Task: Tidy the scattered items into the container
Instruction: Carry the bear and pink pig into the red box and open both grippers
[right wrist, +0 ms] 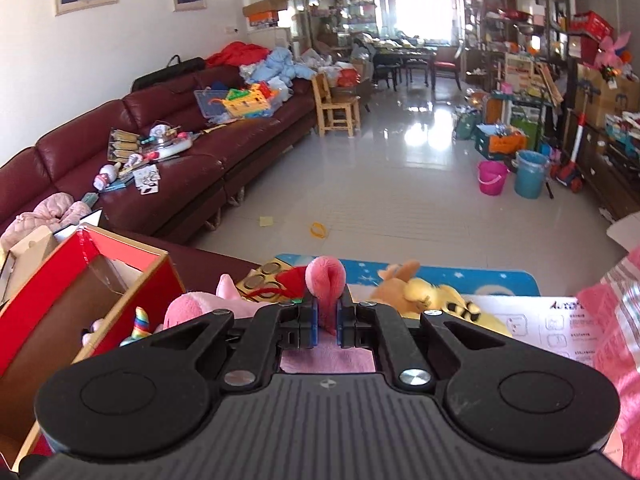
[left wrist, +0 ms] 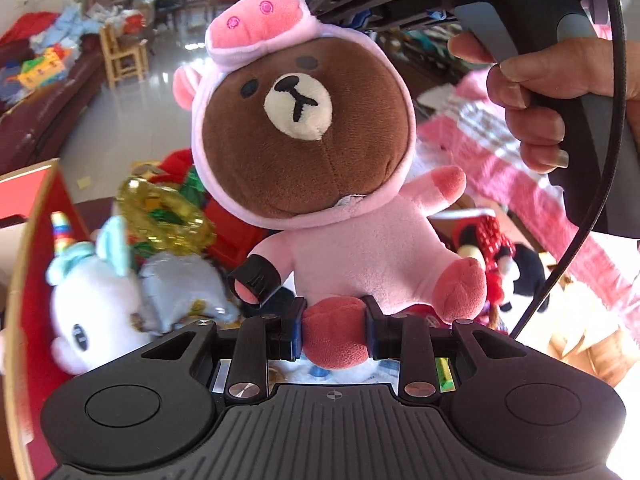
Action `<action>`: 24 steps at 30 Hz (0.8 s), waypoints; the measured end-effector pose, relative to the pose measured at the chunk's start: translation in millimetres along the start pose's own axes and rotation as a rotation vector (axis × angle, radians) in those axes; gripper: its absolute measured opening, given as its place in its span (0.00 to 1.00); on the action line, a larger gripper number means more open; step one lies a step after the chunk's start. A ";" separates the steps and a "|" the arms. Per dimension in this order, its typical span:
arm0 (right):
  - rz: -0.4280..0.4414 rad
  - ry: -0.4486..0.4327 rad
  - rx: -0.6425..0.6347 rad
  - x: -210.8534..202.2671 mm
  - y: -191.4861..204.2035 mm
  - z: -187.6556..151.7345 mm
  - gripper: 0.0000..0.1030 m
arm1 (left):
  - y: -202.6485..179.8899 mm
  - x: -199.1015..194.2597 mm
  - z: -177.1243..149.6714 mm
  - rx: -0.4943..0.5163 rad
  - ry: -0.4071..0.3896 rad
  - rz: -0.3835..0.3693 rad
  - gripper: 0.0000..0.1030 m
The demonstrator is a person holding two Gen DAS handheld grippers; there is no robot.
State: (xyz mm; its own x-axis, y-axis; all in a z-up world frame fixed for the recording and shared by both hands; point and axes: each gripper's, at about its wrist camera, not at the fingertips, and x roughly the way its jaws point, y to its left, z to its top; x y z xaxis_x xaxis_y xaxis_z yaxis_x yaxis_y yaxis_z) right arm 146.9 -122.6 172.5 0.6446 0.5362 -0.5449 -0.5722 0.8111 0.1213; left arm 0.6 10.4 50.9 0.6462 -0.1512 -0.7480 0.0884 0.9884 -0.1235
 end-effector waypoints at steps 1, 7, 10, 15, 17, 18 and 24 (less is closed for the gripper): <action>0.021 -0.011 -0.020 0.0 11.8 6.8 0.09 | 5.9 -8.0 -1.1 -0.019 -0.017 0.015 0.27; 0.175 -0.053 -0.156 8.0 94.8 36.4 0.09 | 48.3 -59.5 -12.1 -0.154 -0.114 0.124 0.27; 0.271 -0.056 -0.226 19.4 143.8 44.8 0.09 | 78.3 -85.3 -24.1 -0.241 -0.145 0.183 0.27; 0.423 -0.032 -0.304 41.8 220.5 49.7 0.09 | 125.2 -123.5 -50.1 -0.389 -0.169 0.308 0.27; 0.478 -0.014 -0.322 48.9 247.5 50.2 0.09 | 142.1 -137.8 -62.9 -0.451 -0.171 0.370 0.27; 0.503 -0.002 -0.331 53.9 258.1 49.5 0.09 | 148.7 -142.0 -68.4 -0.478 -0.168 0.394 0.28; 0.633 0.116 -0.403 80.2 317.7 27.3 0.12 | 181.9 -145.9 -97.1 -0.624 -0.100 0.484 0.30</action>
State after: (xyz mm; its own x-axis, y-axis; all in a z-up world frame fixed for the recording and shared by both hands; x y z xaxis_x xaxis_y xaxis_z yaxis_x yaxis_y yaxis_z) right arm 30.6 184.4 189.9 0.0870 0.8250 -0.5584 -0.9706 0.1965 0.1392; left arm -151.3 210.9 74.2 0.5719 0.3246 -0.7533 -0.6417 0.7491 -0.1644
